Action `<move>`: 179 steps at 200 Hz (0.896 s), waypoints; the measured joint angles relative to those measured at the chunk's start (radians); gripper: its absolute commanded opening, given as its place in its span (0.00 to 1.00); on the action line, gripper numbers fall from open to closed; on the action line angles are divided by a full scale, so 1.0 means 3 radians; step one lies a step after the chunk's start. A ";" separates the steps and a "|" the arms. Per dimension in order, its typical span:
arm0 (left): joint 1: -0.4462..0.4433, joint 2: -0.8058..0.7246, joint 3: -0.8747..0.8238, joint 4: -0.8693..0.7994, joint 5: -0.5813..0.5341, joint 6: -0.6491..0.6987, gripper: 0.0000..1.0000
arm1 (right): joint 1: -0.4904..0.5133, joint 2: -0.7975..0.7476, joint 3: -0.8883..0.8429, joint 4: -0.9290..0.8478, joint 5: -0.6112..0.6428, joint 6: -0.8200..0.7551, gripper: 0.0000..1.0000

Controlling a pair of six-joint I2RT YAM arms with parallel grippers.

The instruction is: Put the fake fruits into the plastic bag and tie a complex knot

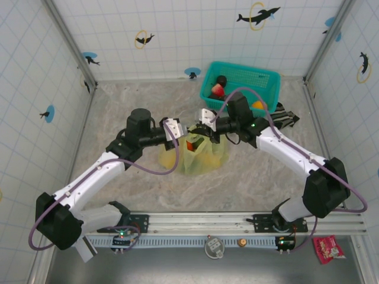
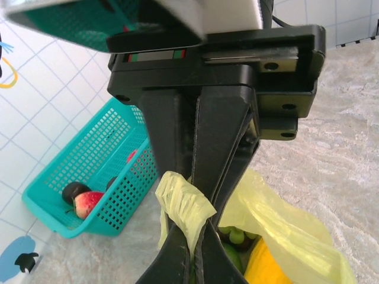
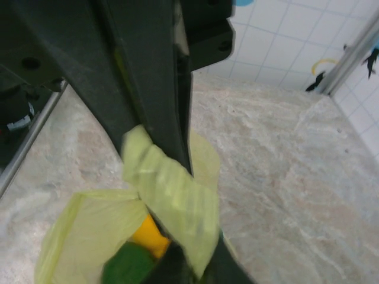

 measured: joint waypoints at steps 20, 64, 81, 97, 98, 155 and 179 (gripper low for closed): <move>0.0000 -0.0011 -0.0001 0.0000 -0.0004 -0.0011 0.19 | 0.0001 0.0000 0.0000 0.0022 0.0003 -0.0005 0.00; -0.0009 -0.0065 -0.0001 -0.0003 0.0079 -0.0393 0.49 | 0.0005 -0.0107 -0.0205 0.0392 0.0371 -0.0088 0.00; -0.0017 -0.0170 0.0000 0.0017 0.0116 -0.0558 0.56 | 0.0005 -0.0192 -0.0310 0.0530 0.0509 -0.0123 0.00; -0.0017 -0.0262 0.0014 0.0045 0.0177 -0.0732 0.59 | 0.0005 -0.0252 -0.0347 0.0599 0.0595 -0.0168 0.00; -0.0017 -0.0268 0.0018 0.0047 0.0182 -0.0743 0.59 | 0.0005 -0.0253 -0.0347 0.0603 0.0598 -0.0170 0.00; -0.0013 -0.0437 0.0237 0.0526 0.0195 -0.1442 0.52 | -0.0005 -0.0319 -0.0397 0.0706 0.0645 -0.0258 0.00; 0.0053 -0.0397 0.0203 0.0774 -0.0342 -0.1549 0.40 | -0.0018 -0.0338 -0.0413 0.0738 0.0580 -0.0230 0.00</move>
